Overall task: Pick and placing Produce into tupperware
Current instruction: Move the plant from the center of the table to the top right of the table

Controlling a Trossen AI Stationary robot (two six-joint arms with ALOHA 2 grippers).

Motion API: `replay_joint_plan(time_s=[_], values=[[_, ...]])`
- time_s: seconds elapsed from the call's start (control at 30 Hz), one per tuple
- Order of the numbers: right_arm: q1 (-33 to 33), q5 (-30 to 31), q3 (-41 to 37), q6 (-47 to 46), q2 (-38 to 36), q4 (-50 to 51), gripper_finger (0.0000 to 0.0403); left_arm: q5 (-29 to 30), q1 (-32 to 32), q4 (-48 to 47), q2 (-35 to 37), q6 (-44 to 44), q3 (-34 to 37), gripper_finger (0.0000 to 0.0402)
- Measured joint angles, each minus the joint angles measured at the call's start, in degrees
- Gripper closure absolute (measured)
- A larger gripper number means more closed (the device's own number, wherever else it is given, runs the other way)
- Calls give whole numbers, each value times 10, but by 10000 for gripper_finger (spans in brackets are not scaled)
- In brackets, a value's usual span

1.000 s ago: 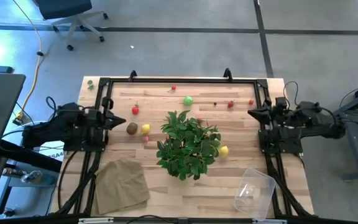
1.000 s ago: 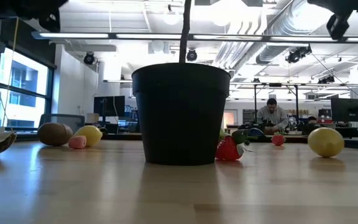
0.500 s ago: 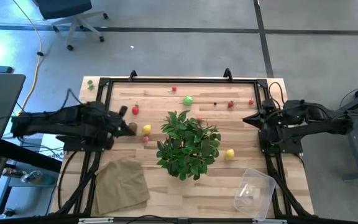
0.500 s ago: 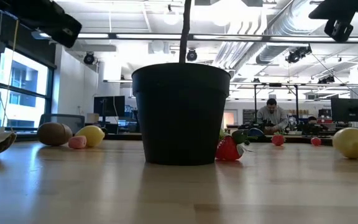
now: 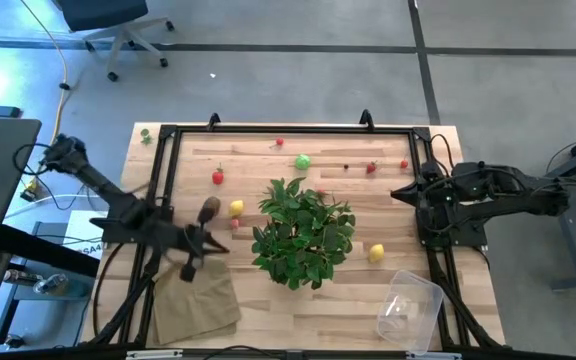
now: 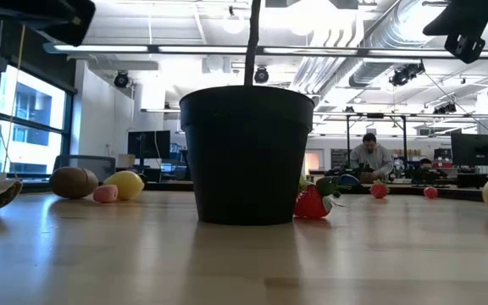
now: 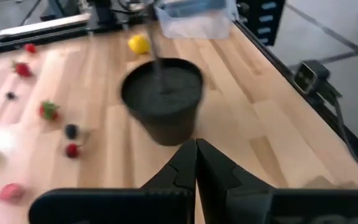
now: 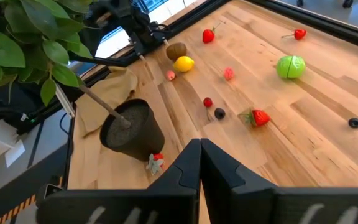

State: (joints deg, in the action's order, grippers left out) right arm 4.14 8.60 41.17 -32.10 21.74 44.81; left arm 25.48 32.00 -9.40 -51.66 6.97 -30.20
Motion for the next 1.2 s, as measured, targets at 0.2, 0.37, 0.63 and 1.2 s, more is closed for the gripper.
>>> replay_joint_plan(time_s=[0.2,0.37,0.63,1.2], values=[[0,-1,0,1,1,1,403,11,34,108,-155,49,-10,402],[0,-14,0,1,1,1,403,9,33,101,-283,27,-100,402],[0,-35,0,6,3,4,403,-4,32,66,-413,13,-206,401],[0,-19,0,10,32,13,403,15,-9,136,-451,-4,-217,401]])
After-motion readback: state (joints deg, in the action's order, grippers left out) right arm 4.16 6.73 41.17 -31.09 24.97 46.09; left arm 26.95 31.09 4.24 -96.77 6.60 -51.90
